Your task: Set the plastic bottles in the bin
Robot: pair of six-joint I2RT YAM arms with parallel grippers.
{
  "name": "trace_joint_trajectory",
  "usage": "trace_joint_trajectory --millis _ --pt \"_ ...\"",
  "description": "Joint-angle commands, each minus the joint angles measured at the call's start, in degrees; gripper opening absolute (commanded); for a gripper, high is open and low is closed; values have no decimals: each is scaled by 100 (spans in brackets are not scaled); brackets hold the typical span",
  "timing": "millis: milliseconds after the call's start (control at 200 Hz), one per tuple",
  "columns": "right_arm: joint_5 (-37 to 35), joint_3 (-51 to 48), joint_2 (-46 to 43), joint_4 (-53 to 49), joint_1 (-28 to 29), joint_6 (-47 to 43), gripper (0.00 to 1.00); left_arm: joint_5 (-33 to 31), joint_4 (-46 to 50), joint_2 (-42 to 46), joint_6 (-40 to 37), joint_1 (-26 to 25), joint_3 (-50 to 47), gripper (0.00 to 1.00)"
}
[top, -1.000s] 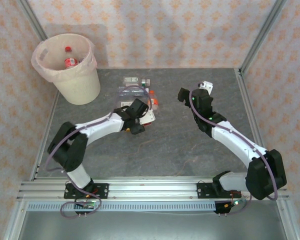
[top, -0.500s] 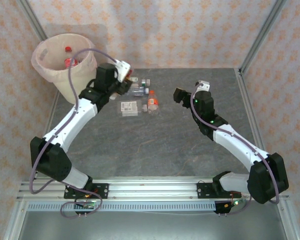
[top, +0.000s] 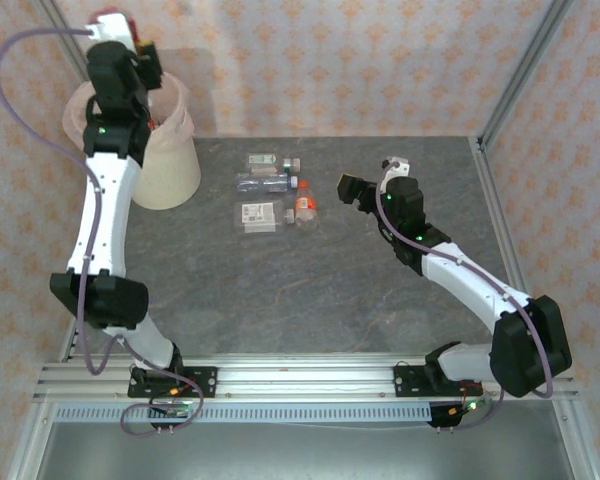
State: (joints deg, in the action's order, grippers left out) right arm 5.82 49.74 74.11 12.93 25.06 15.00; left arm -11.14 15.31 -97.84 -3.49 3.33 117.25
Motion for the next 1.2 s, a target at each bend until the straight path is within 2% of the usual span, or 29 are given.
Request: trace_joint_trajectory --millis 0,75,150,345,575,656,746,896,956,1051,1196 --pt "72 176 1 131 -10 83 99 -999 911 -721 157 346 942 49" --pt "102 194 -12 109 -11 80 99 -1382 880 -971 28 540 1075 49" --pt "89 236 -27 46 -6 60 99 -1371 1010 -1287 2 776 1239 50" --pt "51 343 -101 -130 -2 -21 99 -1458 2052 -2318 -249 1204 2370 50" --pt "12 404 -52 -141 -9 51 99 -974 2500 -2783 -452 1231 2726 56" --pt "55 438 -6 -142 -9 86 99 -975 2615 -2810 -434 1226 2793 61" --pt "77 457 32 -142 -9 103 99 -1050 2652 -2763 -425 1216 2796 78" --pt "52 467 51 -157 -7 108 99 -1028 2698 -2616 -408 1182 2805 96" --pt "50 471 70 -144 -4 130 99 -995 2705 -2568 -383 1141 2807 100" --pt "-26 476 86 -208 -3 154 99 -763 2769 -2506 -298 1087 2810 100" --pt "-248 553 152 -415 -10 190 99 9 2970 -2416 -23 960 2812 100"
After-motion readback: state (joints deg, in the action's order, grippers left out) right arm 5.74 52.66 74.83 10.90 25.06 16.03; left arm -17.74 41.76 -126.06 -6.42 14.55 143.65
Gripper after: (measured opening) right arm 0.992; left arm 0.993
